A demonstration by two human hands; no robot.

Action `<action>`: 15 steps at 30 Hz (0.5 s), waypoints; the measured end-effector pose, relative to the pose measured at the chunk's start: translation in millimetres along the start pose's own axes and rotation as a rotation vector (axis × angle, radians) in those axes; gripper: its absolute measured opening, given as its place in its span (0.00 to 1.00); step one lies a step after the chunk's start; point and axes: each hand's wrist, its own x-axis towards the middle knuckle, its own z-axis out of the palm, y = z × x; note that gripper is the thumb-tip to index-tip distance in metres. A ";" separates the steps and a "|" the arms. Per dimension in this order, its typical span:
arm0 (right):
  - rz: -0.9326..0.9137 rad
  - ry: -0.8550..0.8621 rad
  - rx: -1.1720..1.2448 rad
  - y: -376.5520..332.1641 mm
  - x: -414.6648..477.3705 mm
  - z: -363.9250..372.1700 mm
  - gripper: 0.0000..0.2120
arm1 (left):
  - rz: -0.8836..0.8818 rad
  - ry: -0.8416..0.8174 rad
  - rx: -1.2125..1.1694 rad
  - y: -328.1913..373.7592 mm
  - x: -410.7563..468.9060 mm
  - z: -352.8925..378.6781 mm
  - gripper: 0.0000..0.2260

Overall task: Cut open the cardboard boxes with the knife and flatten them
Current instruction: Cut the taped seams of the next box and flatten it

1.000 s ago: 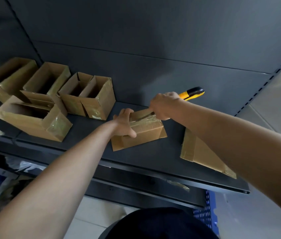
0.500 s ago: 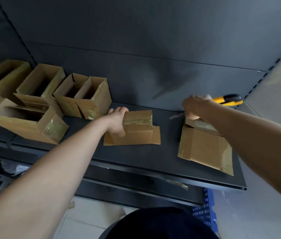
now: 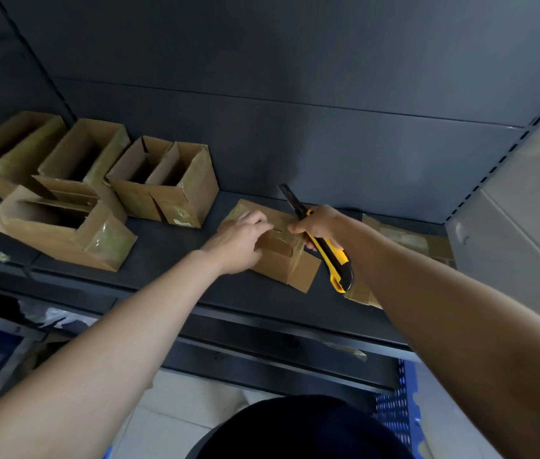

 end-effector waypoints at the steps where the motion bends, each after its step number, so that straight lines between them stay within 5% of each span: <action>1: 0.012 0.002 0.045 0.9 0.8 -0.4 0.10 | -0.021 -0.008 -0.033 0.3 0.3 1.1 0.23; 15: 0.059 0.058 0.107 1.8 2.6 0.9 0.11 | -0.069 -0.048 0.022 5.4 20.4 -1.6 0.23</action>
